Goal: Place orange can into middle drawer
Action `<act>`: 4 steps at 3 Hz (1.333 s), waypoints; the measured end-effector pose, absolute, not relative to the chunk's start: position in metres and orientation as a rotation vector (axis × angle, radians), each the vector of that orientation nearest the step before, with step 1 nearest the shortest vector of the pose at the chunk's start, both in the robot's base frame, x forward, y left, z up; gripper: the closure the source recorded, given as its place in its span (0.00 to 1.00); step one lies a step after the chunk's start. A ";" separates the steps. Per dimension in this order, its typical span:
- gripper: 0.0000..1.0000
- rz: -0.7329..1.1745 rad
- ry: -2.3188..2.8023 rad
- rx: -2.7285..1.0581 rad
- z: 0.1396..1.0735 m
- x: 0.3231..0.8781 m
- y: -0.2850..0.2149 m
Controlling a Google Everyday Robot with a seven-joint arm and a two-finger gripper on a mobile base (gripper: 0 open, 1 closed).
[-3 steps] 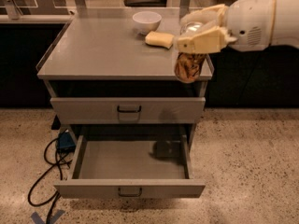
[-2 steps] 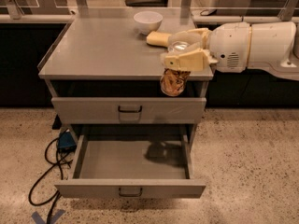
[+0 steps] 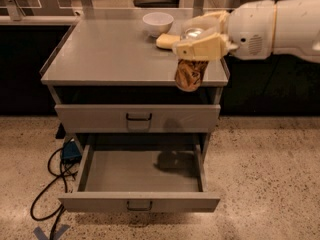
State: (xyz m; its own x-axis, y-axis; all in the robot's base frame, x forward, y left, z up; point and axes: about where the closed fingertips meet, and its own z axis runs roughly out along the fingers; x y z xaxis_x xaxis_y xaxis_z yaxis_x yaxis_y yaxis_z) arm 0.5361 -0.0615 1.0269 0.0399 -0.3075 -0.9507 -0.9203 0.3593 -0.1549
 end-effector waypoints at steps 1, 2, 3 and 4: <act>1.00 0.594 1.493 -1.221 1.063 0.532 -0.055; 1.00 0.490 1.499 -1.251 1.051 0.542 -0.058; 1.00 0.432 1.596 -1.256 0.970 0.561 -0.067; 1.00 0.445 1.690 -1.194 0.901 0.568 -0.090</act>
Offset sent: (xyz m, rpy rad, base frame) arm 0.0297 0.0002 -0.0874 -0.2643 -0.0606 -0.1147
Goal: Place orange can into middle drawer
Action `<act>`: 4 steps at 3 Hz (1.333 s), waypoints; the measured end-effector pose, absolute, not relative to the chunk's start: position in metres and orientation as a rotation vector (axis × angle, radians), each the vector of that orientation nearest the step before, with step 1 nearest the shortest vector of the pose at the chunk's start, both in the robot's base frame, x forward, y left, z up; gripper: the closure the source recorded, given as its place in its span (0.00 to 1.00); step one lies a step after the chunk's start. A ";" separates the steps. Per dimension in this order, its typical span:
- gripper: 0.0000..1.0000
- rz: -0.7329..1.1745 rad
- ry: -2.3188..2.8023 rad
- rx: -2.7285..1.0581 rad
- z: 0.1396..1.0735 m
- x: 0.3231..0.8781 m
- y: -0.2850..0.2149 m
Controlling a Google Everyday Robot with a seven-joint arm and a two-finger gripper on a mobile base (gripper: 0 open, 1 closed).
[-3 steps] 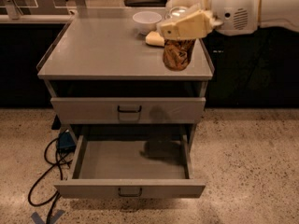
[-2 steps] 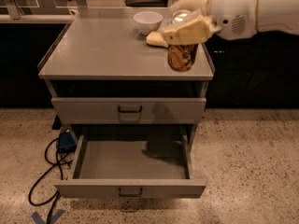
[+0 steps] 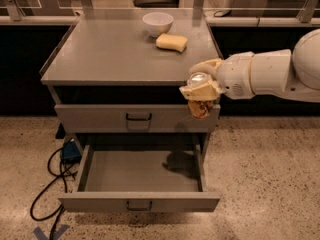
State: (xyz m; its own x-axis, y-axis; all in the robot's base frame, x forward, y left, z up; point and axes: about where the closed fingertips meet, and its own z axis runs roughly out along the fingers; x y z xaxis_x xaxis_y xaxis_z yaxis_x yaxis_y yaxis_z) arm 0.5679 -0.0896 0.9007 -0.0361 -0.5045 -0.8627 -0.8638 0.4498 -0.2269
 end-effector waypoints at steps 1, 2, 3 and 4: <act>1.00 0.445 1.691 -1.192 0.901 0.568 -0.090; 1.00 0.403 1.685 -1.221 0.872 0.567 -0.090; 1.00 0.355 1.664 -1.260 0.799 0.580 -0.087; 1.00 0.356 1.649 -1.199 0.723 0.601 -0.082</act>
Offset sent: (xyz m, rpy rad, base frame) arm 0.0000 -0.0059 -0.0724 -0.0878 -0.0547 -0.0036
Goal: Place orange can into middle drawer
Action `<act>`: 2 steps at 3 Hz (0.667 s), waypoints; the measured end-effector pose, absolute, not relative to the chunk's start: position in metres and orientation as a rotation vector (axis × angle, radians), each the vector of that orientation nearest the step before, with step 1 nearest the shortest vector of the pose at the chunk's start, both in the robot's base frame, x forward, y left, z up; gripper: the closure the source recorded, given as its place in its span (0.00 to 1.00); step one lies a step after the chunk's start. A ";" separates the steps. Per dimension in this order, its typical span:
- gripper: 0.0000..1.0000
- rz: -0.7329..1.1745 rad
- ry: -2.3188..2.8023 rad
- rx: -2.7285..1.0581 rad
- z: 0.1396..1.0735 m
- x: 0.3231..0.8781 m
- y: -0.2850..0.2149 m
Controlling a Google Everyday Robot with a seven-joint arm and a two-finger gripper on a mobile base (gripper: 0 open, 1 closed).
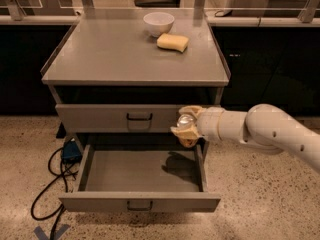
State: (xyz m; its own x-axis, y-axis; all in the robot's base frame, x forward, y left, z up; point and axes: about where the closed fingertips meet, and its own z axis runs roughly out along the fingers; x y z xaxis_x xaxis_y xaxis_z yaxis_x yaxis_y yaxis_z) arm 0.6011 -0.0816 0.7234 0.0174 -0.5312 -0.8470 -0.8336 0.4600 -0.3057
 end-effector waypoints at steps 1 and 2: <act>1.00 0.374 1.668 -1.168 0.700 0.607 -0.083; 1.00 0.321 1.646 -1.178 0.711 0.608 -0.089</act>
Offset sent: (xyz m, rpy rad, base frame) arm 0.0104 -0.0214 0.0019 -0.0367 -0.0844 -0.0559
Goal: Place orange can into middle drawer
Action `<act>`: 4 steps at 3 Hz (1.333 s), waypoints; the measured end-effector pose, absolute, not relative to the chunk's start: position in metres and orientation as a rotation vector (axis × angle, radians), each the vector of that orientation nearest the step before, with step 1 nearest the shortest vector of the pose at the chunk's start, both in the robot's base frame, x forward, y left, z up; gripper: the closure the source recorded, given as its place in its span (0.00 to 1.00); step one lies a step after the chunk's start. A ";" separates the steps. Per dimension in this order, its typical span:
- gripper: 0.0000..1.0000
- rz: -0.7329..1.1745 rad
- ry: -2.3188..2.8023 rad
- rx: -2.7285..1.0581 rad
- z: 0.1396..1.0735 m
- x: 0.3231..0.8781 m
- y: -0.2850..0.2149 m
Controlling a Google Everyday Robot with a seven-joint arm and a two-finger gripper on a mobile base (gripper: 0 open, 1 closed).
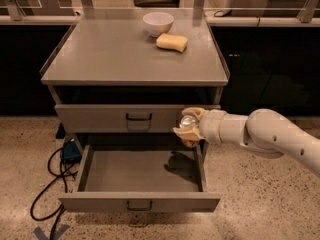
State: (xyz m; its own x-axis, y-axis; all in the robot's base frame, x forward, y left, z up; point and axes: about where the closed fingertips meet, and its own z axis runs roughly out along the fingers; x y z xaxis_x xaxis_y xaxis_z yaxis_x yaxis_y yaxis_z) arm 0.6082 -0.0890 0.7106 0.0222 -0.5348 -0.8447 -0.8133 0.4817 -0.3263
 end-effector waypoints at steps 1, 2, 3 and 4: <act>1.00 0.346 1.665 -1.191 0.676 0.620 -0.090; 1.00 0.415 1.683 -1.195 0.609 0.627 -0.076; 1.00 0.558 1.724 -1.176 0.543 0.623 -0.054; 1.00 0.582 1.734 -1.167 0.530 0.619 -0.051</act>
Offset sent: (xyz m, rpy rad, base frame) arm 0.0272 0.0258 -0.1943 0.0631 0.1511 0.0647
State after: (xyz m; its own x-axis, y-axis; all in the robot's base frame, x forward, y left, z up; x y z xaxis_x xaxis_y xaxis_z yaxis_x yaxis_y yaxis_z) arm 0.6191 -0.0508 0.5302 -0.1113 -0.4506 -0.8858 -0.8938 0.4349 -0.1089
